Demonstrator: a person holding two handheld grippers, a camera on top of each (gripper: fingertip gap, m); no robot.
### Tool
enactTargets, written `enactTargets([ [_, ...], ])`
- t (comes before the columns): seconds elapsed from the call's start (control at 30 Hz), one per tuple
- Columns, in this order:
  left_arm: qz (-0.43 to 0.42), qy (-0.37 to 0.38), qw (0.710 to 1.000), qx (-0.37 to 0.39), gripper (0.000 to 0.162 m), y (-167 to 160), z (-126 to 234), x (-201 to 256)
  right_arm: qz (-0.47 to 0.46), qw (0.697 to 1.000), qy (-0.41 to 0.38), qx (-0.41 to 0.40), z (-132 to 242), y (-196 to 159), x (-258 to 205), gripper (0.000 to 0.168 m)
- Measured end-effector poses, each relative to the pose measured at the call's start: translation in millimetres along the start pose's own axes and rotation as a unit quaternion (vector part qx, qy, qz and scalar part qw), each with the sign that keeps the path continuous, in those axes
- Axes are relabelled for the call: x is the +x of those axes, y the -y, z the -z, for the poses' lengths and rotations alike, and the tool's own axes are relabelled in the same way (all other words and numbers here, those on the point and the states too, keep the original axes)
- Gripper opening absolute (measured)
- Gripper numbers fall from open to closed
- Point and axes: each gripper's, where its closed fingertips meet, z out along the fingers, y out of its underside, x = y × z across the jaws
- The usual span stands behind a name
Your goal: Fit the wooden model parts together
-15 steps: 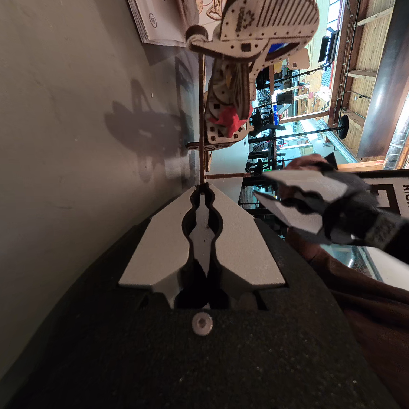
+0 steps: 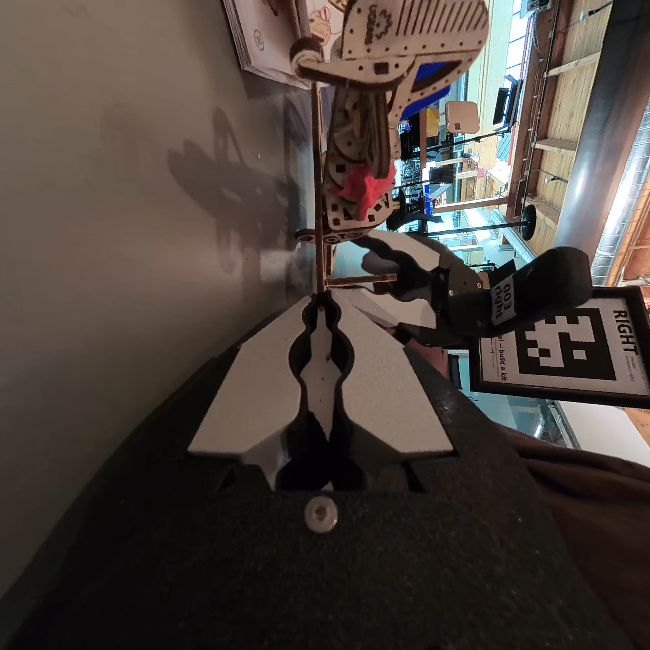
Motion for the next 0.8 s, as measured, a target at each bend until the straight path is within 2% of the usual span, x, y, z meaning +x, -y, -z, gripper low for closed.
enactTargets([
  [0.03, 0.002, -0.004, 1.000, -0.002, 0.000, -0.1, 0.3, 0.9, 0.008, 1.000, -0.001, 0.001, -2.2, 2.3, 0.1, 0.047],
  [0.13, 0.002, -0.014, 1.000, 0.001, 0.001, 1.0, 1.2, 3.9, 0.022, 1.000, -0.005, -0.012, -2.0, 2.0, 2.8, 0.019],
  [0.27, -0.009, -0.021, 1.000, -0.010, 0.006, -5.2, 0.5, 8.8, 0.022, 0.999, 0.039, -0.012, 8.9, -6.4, -4.8, 0.005],
  [0.33, -0.005, -0.019, 1.000, -0.007, 0.018, -7.0, 1.4, 8.8, 0.000, 0.998, 0.066, -0.010, 14.1, -9.8, -4.8, 0.000],
  [0.43, -0.015, -0.008, 1.000, -0.001, 0.021, -9.7, 4.5, 7.8, -0.036, 0.991, 0.128, 0.035, 32.5, 2.1, -7.9, 0.000],
  [0.47, -0.017, -0.004, 1.000, 0.000, 0.022, -11.0, 5.8, 7.5, -0.032, 0.987, 0.150, 0.045, 38.7, 5.4, -9.8, 0.007],
  [0.5, -0.019, -0.001, 1.000, 0.000, 0.022, -12.9, 7.5, 7.4, -0.015, 0.986, 0.164, 0.037, 41.0, 3.4, -12.3, 0.025],
  [0.57, -0.023, 0.008, 1.000, 0.006, 0.024, -15.4, 11.8, 5.9, 0.042, 0.988, 0.147, -0.013, 35.0, -12.3, -13.8, 0.039],
  [0.67, -0.035, 0.029, 0.999, 0.009, 0.028, -17.5, 17.9, 2.4, 0.097, 0.991, 0.086, -0.019, 20.5, -18.4, -14.7, 0.042],
  [0.77, -0.050, 0.056, 0.997, 0.015, 0.035, -17.9, 27.5, -1.3, 0.090, 0.992, 0.085, -0.010, 17.7, -15.3, -21.8, 0.040],
  [0.8, -0.057, 0.065, 0.996, 0.020, 0.037, -18.6, 32.3, -1.3, 0.089, 0.992, 0.084, -0.009, 18.1, -15.5, -21.8, 0.034],
])
